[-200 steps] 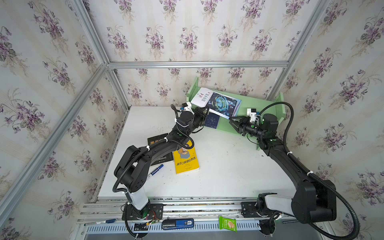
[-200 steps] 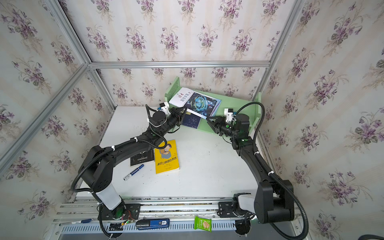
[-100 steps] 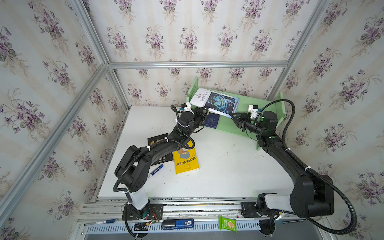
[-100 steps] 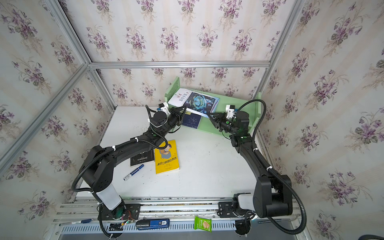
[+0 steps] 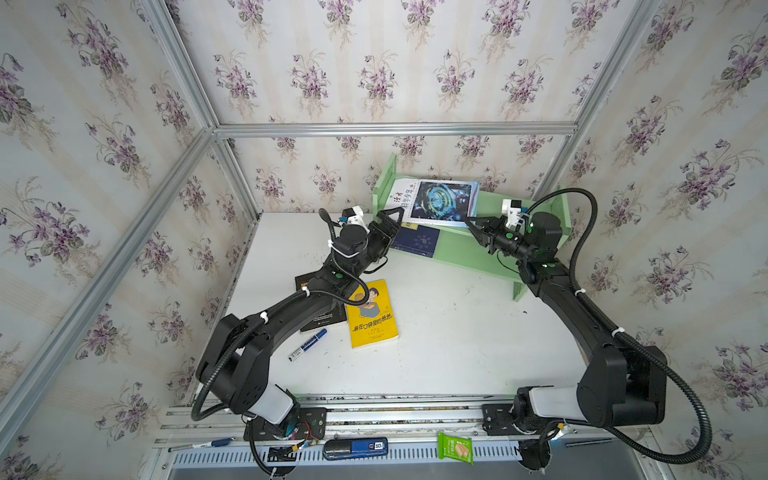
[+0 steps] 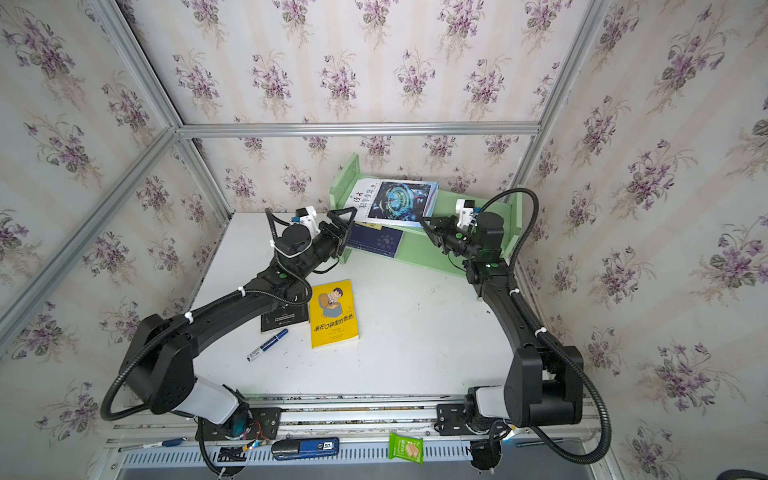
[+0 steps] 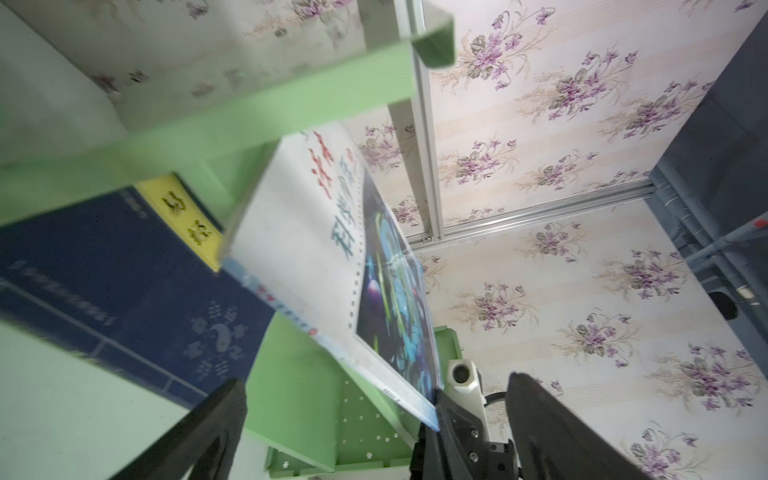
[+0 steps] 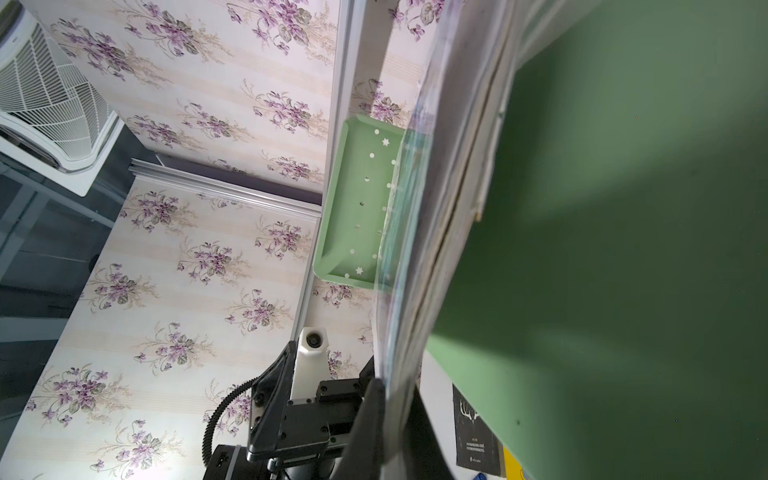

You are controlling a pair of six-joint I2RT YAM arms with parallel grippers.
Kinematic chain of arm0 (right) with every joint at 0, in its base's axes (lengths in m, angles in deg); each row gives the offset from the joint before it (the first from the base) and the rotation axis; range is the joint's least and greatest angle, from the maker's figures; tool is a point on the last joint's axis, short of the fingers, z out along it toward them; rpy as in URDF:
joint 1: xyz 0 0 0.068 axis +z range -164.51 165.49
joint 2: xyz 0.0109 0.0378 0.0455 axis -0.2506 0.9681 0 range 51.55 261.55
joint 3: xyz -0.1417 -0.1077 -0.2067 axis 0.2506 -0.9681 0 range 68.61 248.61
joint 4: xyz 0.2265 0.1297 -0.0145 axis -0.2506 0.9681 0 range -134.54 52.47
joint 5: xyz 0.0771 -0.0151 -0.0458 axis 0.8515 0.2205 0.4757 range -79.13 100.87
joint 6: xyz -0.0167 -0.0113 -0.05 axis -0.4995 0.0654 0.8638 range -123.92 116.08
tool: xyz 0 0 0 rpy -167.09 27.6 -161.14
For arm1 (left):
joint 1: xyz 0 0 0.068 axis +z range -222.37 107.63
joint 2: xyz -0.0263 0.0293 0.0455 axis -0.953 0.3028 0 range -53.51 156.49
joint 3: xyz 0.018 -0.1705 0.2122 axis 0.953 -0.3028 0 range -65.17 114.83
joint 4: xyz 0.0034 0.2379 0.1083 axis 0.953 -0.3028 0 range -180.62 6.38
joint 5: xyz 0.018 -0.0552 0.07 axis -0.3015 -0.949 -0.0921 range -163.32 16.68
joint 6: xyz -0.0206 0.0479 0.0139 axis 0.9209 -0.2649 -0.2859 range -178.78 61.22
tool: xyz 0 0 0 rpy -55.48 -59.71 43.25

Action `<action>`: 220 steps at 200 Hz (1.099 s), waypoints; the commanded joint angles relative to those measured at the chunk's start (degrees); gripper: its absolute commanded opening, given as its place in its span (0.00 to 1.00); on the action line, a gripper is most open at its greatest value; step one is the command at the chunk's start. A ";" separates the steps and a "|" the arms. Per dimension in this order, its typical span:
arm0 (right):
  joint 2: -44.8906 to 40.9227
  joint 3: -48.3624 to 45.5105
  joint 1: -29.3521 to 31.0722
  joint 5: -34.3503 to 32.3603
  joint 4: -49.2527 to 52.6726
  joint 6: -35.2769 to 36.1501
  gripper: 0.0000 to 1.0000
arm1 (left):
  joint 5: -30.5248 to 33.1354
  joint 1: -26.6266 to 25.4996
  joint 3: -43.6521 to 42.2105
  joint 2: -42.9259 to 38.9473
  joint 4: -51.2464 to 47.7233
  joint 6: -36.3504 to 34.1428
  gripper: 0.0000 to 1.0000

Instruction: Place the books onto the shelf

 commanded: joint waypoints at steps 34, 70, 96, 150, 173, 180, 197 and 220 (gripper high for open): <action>1.04 2.32 -0.48 0.39 -3.45 1.01 0.10 | 0.73 3.20 -6.87 -9.20 -9.98 -8.64 0.99; 2.85 3.29 -0.56 0.60 -4.16 0.01 0.10 | 1.48 5.13 -8.42 -11.44 -11.14 -9.56 0.99; 4.62 2.95 -0.45 1.88 -7.33 -2.38 0.09 | -2.55 6.46 -5.06 -9.63 -11.98 -13.32 0.99; 4.51 1.82 -0.43 2.13 -7.87 -2.36 0.09 | -6.62 6.85 3.80 -3.43 -16.40 -17.32 0.99; 4.07 1.46 -0.44 1.82 -6.57 -1.21 0.09 | -6.94 6.85 6.21 -0.46 -16.81 -16.74 0.99; 4.02 1.45 -0.47 1.61 -6.01 -0.75 0.09 | -7.00 6.85 6.96 0.54 -17.04 -16.19 0.99; 3.64 1.36 -0.42 1.26 -5.08 0.05 0.09 | -7.57 6.85 8.71 3.04 -16.83 -14.26 0.99; 3.26 1.05 -0.43 0.52 -4.35 0.70 0.08 | -9.84 6.85 10.69 6.73 -14.58 -10.62 0.99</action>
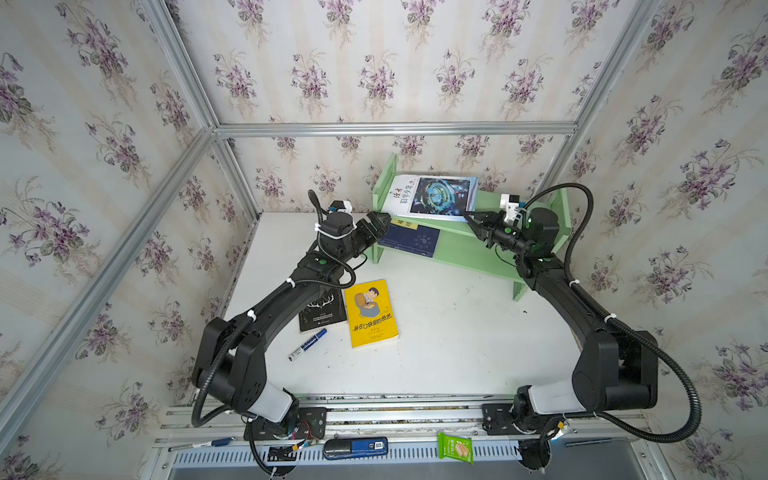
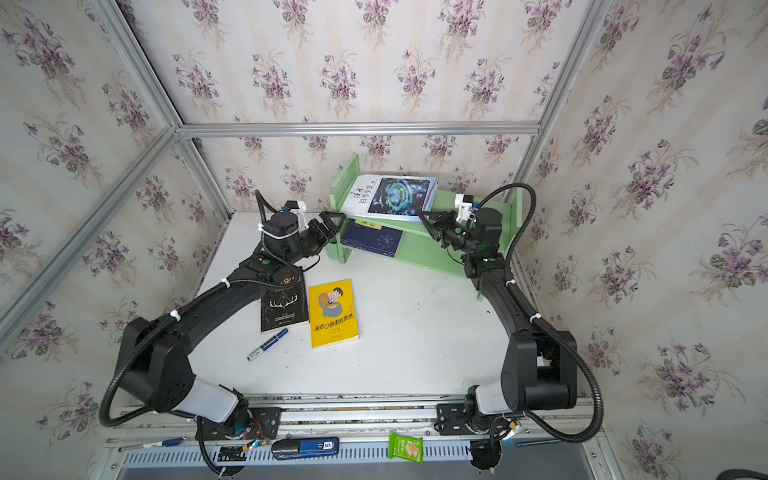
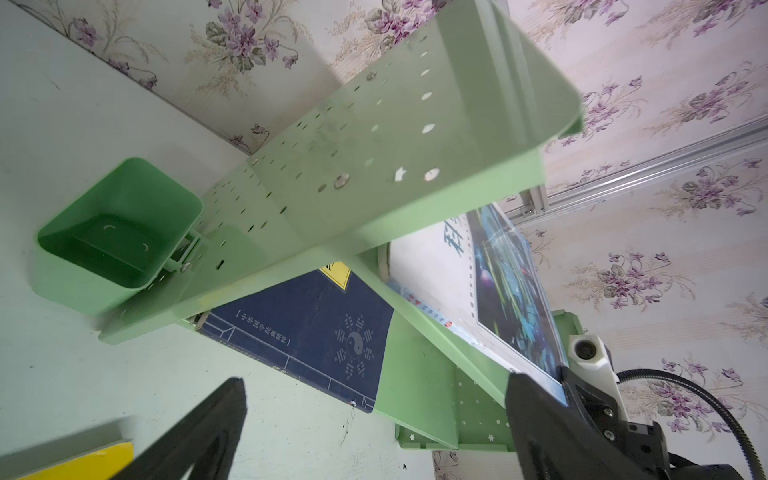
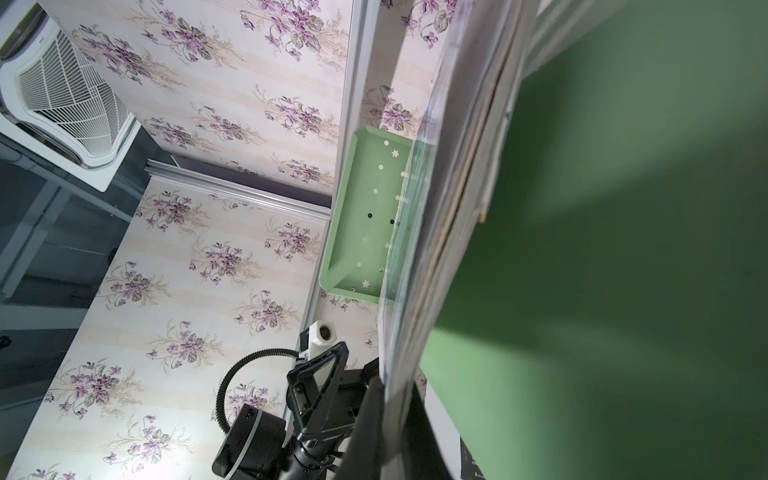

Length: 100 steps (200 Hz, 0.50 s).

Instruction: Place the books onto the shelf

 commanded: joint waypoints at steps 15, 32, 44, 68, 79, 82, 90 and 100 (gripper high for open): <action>-1.08 -0.88 -0.01 -1.89 0.20 2.15 0.08 | -3.29 -0.05 1.33 4.10 5.86 7.27 0.99; -1.56 -1.59 0.08 -2.89 0.23 2.26 0.07 | -3.12 -0.22 0.76 5.33 9.01 9.68 0.99; -1.78 -2.01 0.08 -3.34 -0.22 1.99 0.07 | -2.57 -0.39 0.41 5.54 10.24 10.78 0.99; -1.92 -2.63 0.08 -3.87 -1.11 1.37 0.07 | -1.82 -0.47 -1.05 5.06 13.30 12.25 0.99; -1.84 -2.86 0.08 -4.00 -1.95 0.69 0.07 | -1.68 -0.46 -1.52 4.69 14.23 12.69 0.99; -1.75 -2.91 0.08 -3.94 -2.25 0.46 0.07 | -1.76 -0.41 -1.61 4.55 14.46 12.81 0.99; -1.48 -2.84 0.08 -3.85 -2.72 0.06 0.07 | -1.86 -0.43 -1.81 4.40 15.17 12.93 0.99; -1.09 -2.57 0.03 -3.41 -2.93 -0.12 0.07 | -1.87 -0.42 -1.82 4.21 15.35 12.96 0.99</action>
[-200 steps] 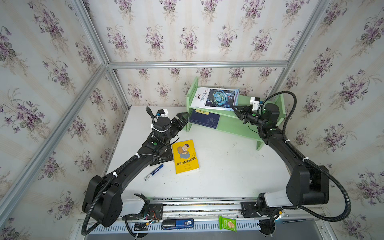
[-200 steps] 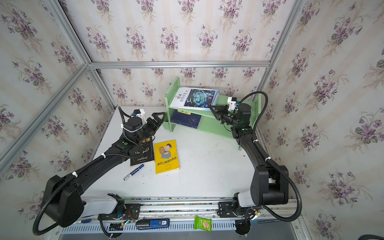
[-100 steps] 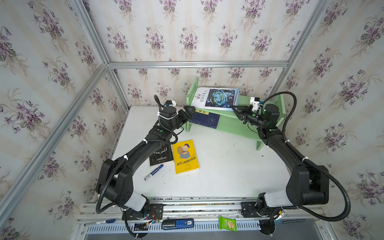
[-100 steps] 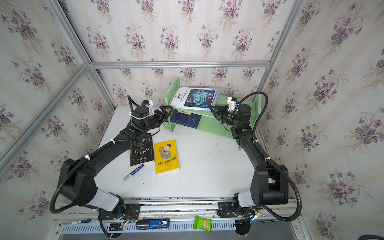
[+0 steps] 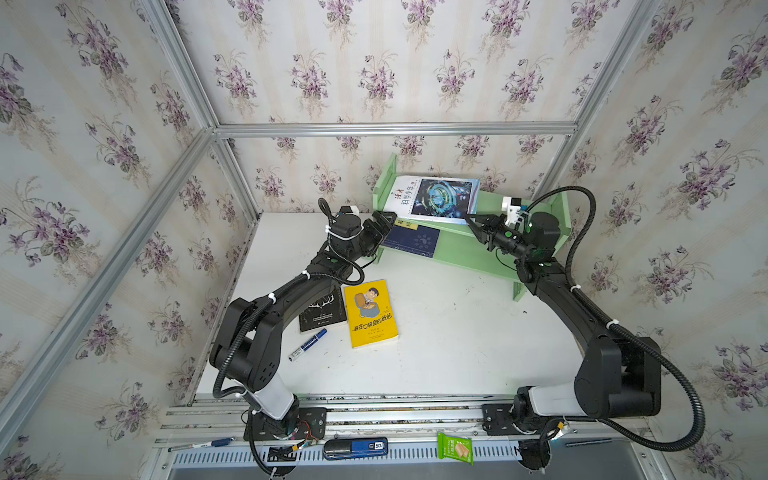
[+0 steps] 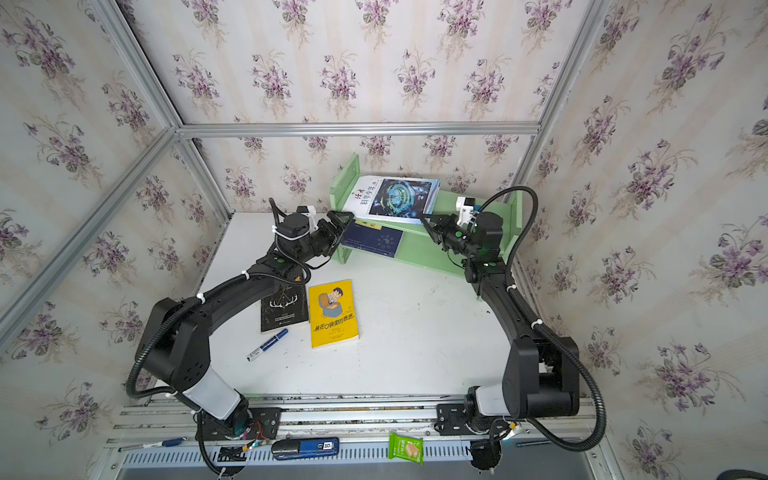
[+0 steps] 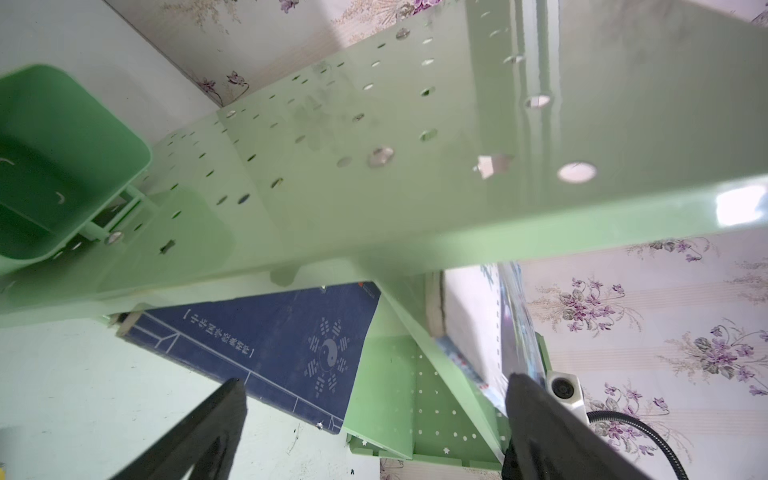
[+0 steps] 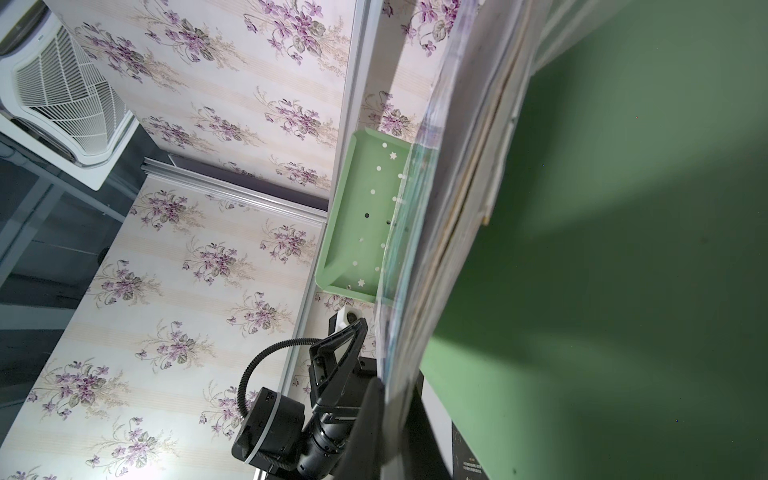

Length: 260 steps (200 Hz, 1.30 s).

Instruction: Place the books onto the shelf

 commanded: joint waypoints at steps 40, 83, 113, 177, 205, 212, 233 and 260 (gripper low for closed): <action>0.58 -0.02 -0.01 -1.98 -0.51 -0.49 0.07 | 0.03 0.12 0.20 0.34 6.05 3.58 0.99; 0.63 -0.29 -0.01 -2.52 -0.31 -0.42 0.06 | 0.35 0.20 0.46 1.23 6.71 5.16 0.99; 0.87 -0.39 -0.01 -3.45 0.31 -0.21 0.06 | 1.00 0.77 -0.11 0.85 7.17 5.82 0.99; 1.88 0.06 0.08 -2.95 0.60 0.20 0.06 | 0.55 1.35 -0.41 0.97 7.93 6.69 0.99; 1.50 0.15 0.08 -2.92 1.92 1.25 0.06 | 0.94 1.42 0.42 1.95 6.37 7.10 0.99; 1.41 0.08 0.08 -2.93 2.13 1.53 0.06 | 1.04 1.35 0.84 2.25 5.57 7.17 0.99; 0.99 0.16 0.15 -3.35 3.41 2.58 0.06 | 1.13 1.26 1.96 3.45 5.47 7.88 0.99; 0.79 -0.02 0.26 -4.18 4.80 3.39 0.06 | 1.22 1.00 4.50 5.59 5.56 8.24 0.99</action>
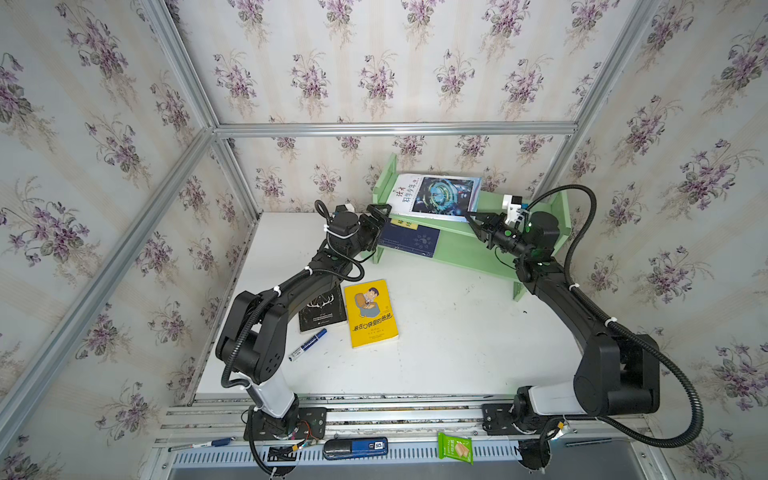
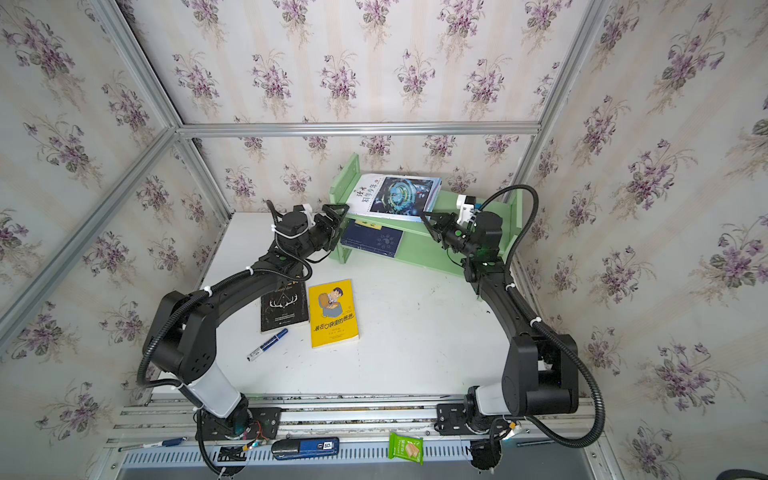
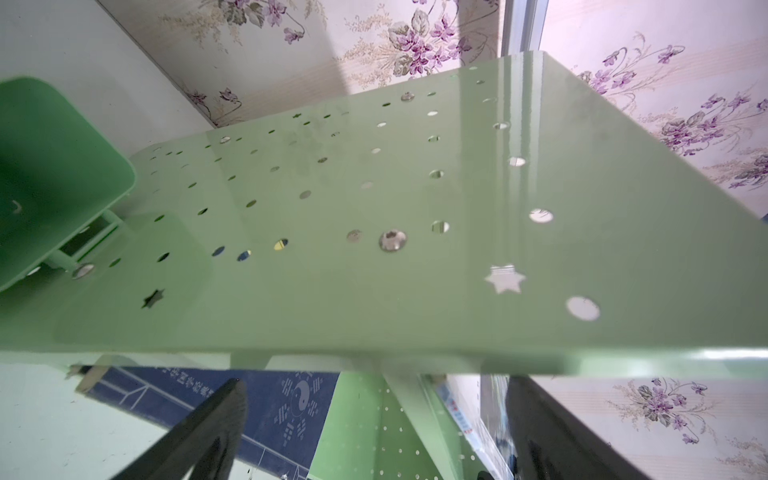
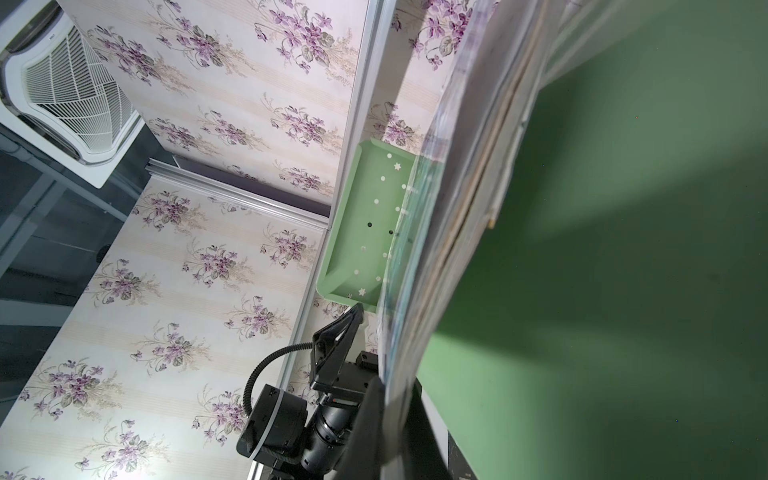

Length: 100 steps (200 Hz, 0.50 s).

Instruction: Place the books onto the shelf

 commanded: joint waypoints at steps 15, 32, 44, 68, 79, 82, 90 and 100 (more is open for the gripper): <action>0.20 -0.36 0.11 -3.09 6.20 2.28 0.06 | 0.31 -0.50 3.10 2.48 1.60 1.43 0.99; -0.08 -0.23 0.34 -4.06 7.86 3.84 0.05 | 0.69 -0.77 3.41 3.37 3.05 2.29 0.99; -0.28 0.03 0.47 -4.66 9.47 5.14 0.05 | 0.95 -0.86 3.42 3.69 3.66 2.89 0.99; -0.52 0.34 0.48 -4.85 11.21 6.32 0.05 | 1.62 -1.04 3.26 4.11 4.18 3.35 0.95; -0.54 0.34 0.48 -4.89 11.58 6.52 0.05 | 2.15 -1.04 3.09 4.22 4.20 3.63 0.92; -0.58 0.34 0.48 -4.89 11.61 6.58 0.05 | 2.29 -1.04 3.07 4.15 4.25 3.70 0.91; -0.53 0.34 0.47 -4.89 11.78 6.73 0.06 | 2.58 -1.12 2.98 4.29 4.27 3.89 0.90; -0.51 0.48 0.48 -5.04 12.06 6.82 0.06 | 2.69 -1.13 3.06 4.48 4.23 3.99 0.88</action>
